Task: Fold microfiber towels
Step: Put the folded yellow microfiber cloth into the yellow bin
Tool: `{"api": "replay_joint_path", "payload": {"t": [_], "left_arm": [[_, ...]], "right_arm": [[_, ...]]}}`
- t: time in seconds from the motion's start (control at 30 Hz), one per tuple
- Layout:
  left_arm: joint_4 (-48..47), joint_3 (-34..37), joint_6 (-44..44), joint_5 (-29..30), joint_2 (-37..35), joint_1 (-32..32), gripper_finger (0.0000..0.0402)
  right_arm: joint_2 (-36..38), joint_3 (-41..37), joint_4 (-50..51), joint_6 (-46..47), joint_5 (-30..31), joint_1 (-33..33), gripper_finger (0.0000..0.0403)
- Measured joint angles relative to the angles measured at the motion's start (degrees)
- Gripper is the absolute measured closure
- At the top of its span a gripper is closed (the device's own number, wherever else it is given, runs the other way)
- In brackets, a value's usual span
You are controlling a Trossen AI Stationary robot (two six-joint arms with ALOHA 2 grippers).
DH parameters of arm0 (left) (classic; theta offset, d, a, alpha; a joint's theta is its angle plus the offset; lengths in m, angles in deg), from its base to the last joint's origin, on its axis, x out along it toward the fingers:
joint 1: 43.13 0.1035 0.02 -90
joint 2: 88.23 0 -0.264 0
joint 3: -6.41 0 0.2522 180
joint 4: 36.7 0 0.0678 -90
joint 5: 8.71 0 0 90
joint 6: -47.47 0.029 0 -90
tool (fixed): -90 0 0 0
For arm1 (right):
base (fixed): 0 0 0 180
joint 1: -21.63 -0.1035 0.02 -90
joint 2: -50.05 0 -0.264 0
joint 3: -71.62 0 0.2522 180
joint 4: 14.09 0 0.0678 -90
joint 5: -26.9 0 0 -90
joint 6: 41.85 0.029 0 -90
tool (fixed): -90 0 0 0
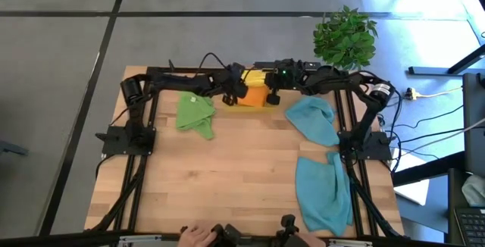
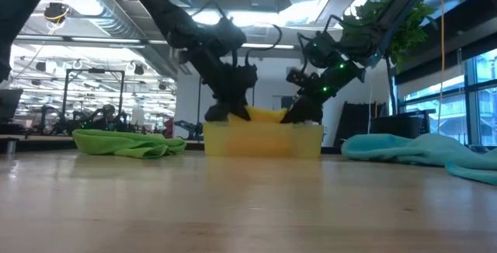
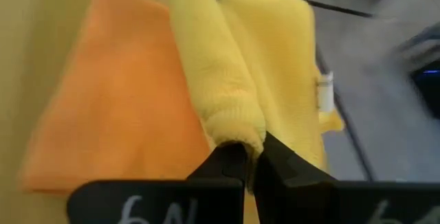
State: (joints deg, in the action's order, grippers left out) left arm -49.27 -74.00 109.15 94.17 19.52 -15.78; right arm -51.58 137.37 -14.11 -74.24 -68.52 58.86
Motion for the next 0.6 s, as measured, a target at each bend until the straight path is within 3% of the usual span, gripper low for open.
{"api": "replay_joint_path", "payload": {"t": [0.43, 0.6], "left_arm": [[-8.59, 0.02, -5.65, -6.63, -1.82, -1.1, 0.0399], [-9.06, 0.02, -6.08, -8.64, -1.8, -1.95, 0.037]], "right_arm": [[0.17, 0.04, 5.08, 0.23, -1.4, -4.03, 0.0394], [0.19, 0.11, 8.24, 0.22, -2.09, -4.2, 0.0372]]}}
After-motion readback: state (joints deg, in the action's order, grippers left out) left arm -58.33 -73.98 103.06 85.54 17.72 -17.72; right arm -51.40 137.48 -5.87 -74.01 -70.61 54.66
